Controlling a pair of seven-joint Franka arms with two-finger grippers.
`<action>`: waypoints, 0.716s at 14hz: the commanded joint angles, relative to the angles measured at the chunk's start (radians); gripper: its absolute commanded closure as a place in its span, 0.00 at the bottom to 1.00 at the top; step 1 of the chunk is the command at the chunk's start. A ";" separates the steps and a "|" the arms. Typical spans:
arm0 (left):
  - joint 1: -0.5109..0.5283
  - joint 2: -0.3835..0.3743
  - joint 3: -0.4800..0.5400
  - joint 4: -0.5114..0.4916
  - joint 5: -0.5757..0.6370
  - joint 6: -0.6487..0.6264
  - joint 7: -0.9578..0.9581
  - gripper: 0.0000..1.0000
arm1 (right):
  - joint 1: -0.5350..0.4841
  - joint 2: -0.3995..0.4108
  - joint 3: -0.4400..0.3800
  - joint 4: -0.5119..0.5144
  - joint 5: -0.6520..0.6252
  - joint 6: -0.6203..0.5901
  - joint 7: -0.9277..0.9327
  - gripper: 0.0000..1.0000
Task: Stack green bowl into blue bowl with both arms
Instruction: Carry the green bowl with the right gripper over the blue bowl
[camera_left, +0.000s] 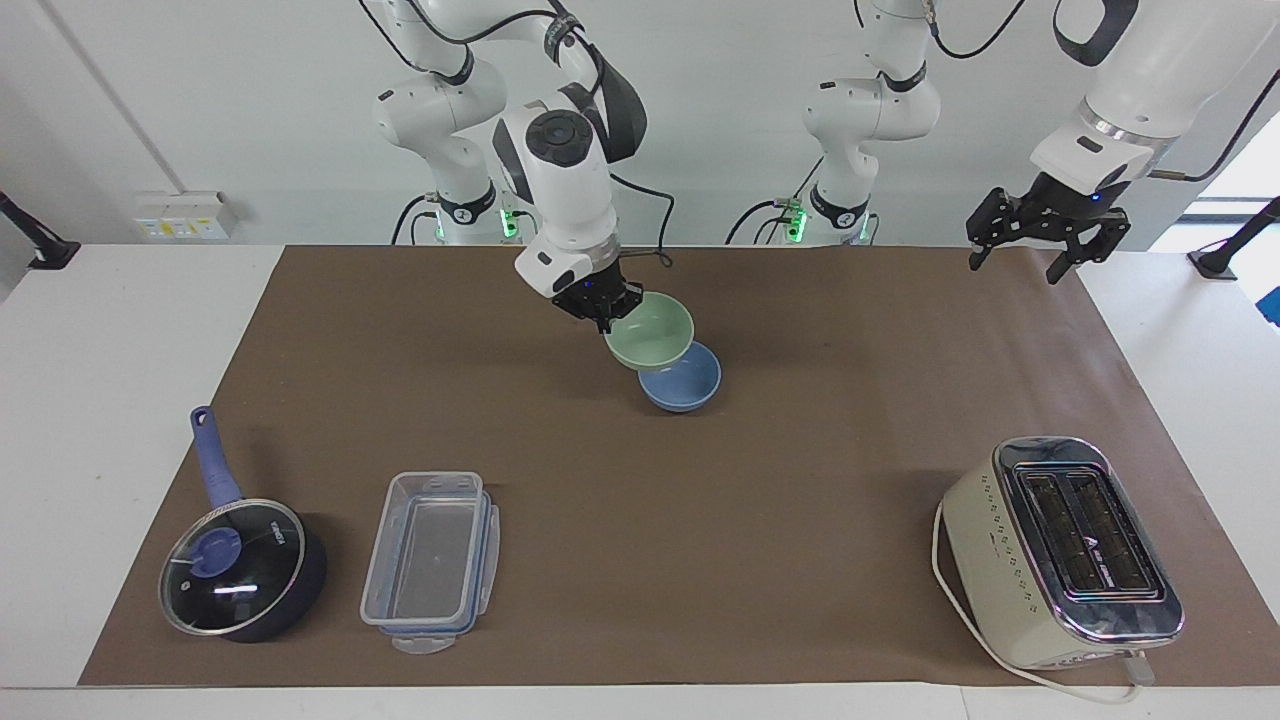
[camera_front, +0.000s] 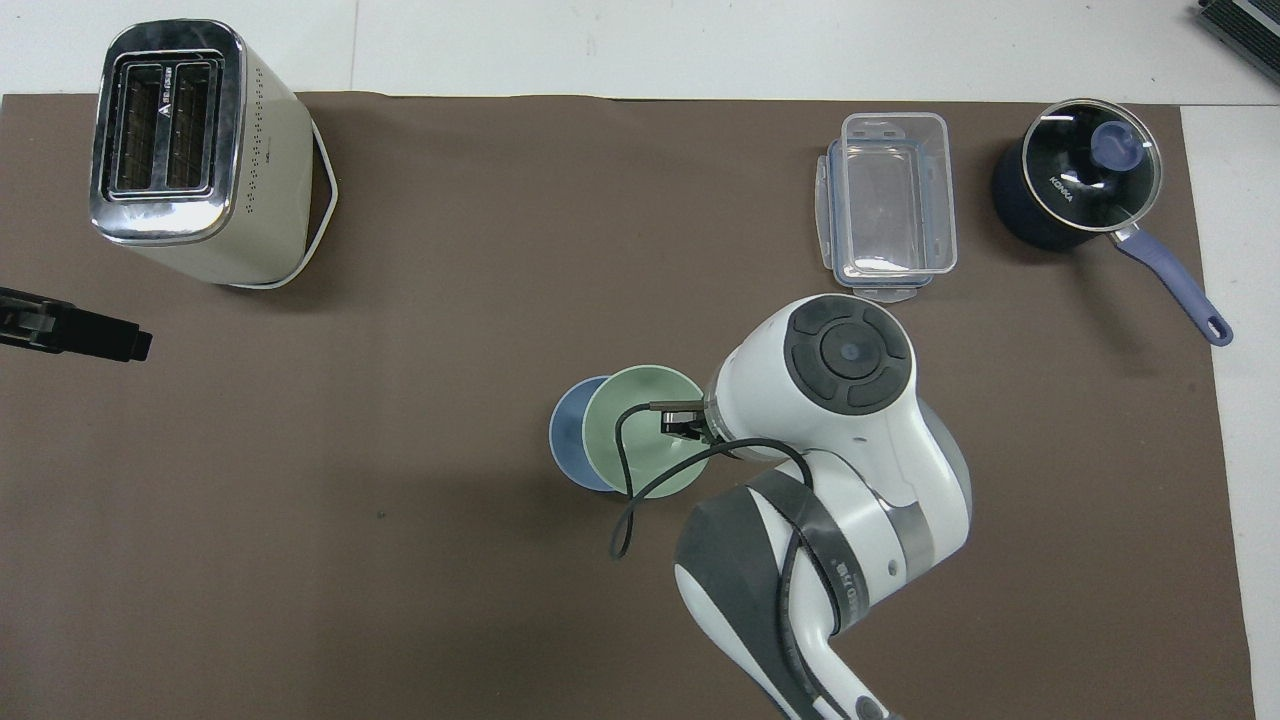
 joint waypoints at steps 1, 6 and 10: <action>0.014 0.005 -0.011 0.022 0.018 -0.025 0.014 0.00 | -0.002 0.008 0.001 -0.002 0.019 0.027 0.011 1.00; 0.014 0.005 -0.013 0.021 0.018 -0.029 0.014 0.00 | 0.001 0.068 0.034 -0.005 0.019 0.102 0.028 1.00; 0.014 0.003 -0.013 0.021 0.018 -0.031 0.012 0.00 | 0.000 0.073 0.034 -0.005 0.086 0.132 0.022 1.00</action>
